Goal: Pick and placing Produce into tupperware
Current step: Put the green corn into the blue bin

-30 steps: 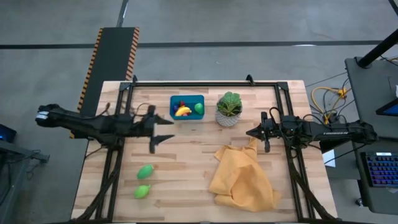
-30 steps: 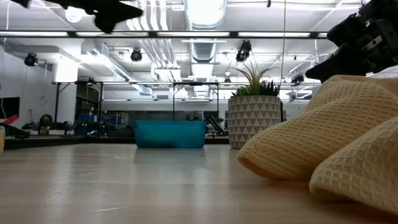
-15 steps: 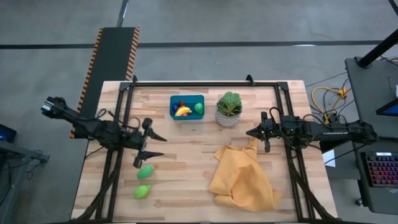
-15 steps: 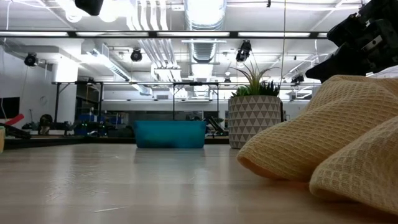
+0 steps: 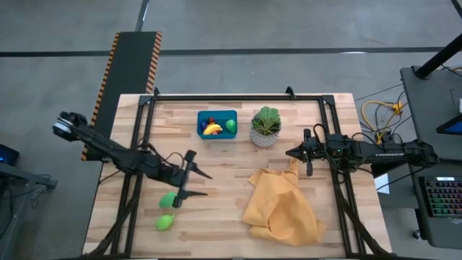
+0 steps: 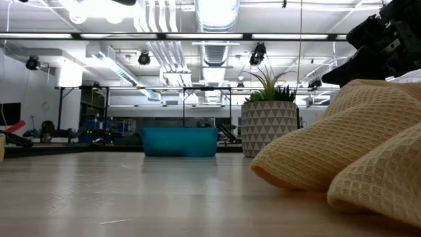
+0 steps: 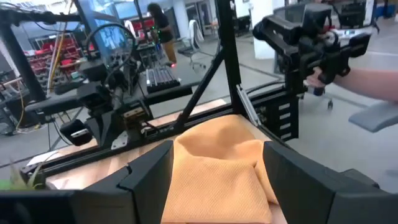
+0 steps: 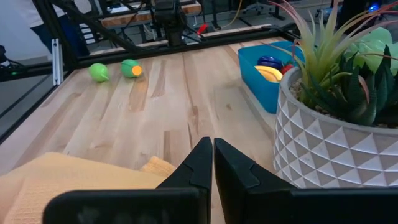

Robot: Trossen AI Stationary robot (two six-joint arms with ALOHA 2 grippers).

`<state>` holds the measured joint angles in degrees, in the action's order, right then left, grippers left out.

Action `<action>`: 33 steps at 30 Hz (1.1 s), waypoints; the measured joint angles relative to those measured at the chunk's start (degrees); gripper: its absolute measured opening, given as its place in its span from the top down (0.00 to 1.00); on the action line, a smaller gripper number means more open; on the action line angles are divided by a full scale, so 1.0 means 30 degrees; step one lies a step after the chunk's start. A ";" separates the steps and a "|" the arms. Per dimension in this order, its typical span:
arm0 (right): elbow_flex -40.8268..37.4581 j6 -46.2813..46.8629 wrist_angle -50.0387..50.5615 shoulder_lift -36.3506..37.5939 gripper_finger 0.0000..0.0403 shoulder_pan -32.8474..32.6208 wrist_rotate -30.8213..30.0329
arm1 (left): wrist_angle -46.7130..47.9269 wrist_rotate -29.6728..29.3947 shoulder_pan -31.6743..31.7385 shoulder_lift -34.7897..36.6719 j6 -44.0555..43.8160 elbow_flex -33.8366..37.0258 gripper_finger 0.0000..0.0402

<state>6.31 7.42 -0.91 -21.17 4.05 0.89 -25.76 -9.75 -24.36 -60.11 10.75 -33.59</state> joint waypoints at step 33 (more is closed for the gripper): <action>0.0000 0.0015 0.0105 0.0007 0.98 0.0000 -0.0007 | 0.6989 -1.2156 -0.2124 -0.5273 -0.0884 -0.5837 0.08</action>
<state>6.31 7.46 -0.59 -21.15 4.05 0.86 -4.79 -46.22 -30.73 -75.93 8.10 -51.10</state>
